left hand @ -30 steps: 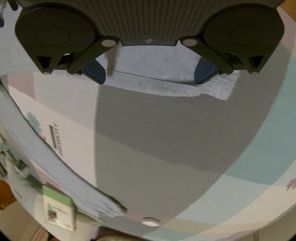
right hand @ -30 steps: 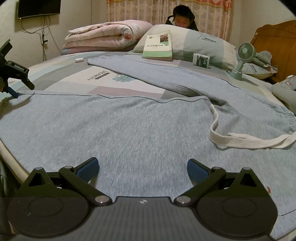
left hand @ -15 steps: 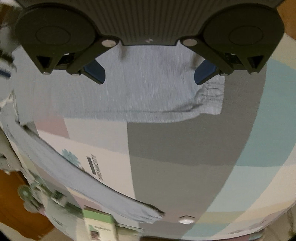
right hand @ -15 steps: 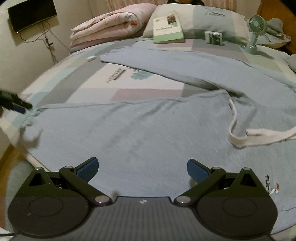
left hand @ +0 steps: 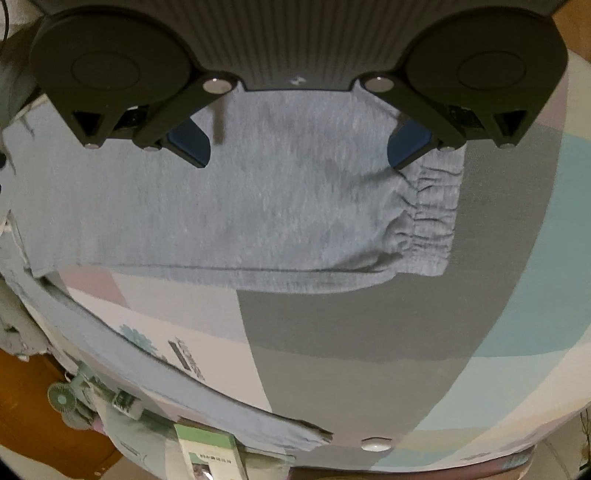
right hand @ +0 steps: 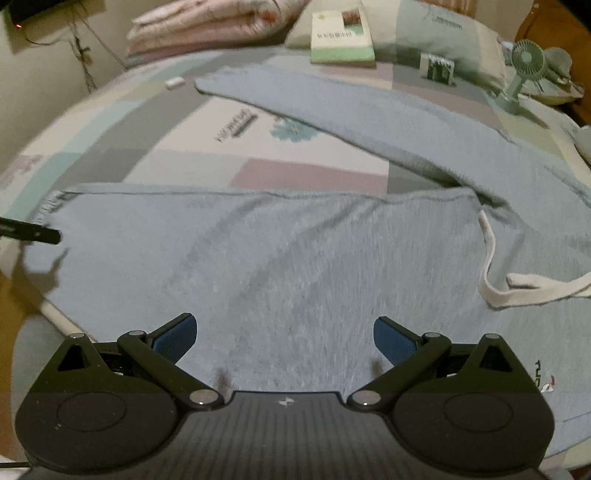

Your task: Fold clothes

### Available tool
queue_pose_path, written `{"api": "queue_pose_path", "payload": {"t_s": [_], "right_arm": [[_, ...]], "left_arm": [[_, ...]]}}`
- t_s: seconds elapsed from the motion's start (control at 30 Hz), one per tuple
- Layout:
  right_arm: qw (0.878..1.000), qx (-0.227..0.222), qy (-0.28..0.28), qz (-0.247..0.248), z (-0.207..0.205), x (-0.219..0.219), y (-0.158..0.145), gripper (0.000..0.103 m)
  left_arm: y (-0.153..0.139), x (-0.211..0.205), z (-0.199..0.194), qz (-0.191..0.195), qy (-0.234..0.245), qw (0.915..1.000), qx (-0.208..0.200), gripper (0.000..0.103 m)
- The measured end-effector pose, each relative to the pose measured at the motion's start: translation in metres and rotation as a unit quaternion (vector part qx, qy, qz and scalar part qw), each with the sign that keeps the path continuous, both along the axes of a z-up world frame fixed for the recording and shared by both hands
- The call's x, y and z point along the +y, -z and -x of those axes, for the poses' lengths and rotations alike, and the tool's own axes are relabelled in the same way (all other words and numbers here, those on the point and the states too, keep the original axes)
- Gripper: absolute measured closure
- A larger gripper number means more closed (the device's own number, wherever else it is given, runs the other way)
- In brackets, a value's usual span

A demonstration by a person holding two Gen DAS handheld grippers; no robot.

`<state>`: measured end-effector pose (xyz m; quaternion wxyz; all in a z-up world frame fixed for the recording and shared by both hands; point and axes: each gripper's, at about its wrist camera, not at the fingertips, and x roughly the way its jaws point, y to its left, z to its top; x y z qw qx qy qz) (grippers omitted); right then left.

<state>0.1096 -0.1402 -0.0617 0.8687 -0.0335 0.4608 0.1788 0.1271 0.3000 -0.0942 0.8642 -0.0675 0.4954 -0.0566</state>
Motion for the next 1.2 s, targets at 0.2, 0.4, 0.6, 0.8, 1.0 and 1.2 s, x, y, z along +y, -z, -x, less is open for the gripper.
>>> {"api": "queue_pose_path", "payload": {"t_s": [0.2, 0.4, 0.6, 0.8, 1.0, 1.2], "right_arm": [[0.999, 0.029, 0.028, 0.007, -0.009, 0.006, 0.020, 0.000], [0.998, 0.039, 0.047, 0.017, -0.012, 0.012, 0.033, 0.000], [0.998, 0.033, 0.045, 0.038, -0.011, 0.018, 0.036, 0.000], [0.997, 0.017, 0.028, 0.064, -0.006, 0.025, 0.038, 0.000], [0.999, 0.000, 0.008, 0.049, -0.003, 0.021, 0.033, 0.000], [0.999, -0.024, -0.020, 0.027, 0.000, 0.018, 0.024, 0.000]], "left_arm": [[0.001, 0.008, 0.011, 0.001, 0.029, 0.9996, -0.005, 0.002], [-0.009, 0.003, 0.019, -0.019, 0.049, 0.9984, -0.018, 0.001], [-0.024, -0.010, 0.010, 0.002, 0.082, 0.9944, -0.066, 0.001], [-0.001, -0.003, -0.012, 0.026, 0.067, 0.9958, -0.056, 0.001], [0.000, 0.011, -0.010, 0.014, 0.023, 0.9982, -0.053, 0.002], [-0.005, -0.018, 0.006, -0.066, 0.064, 0.9925, -0.081, 0.001]]}}
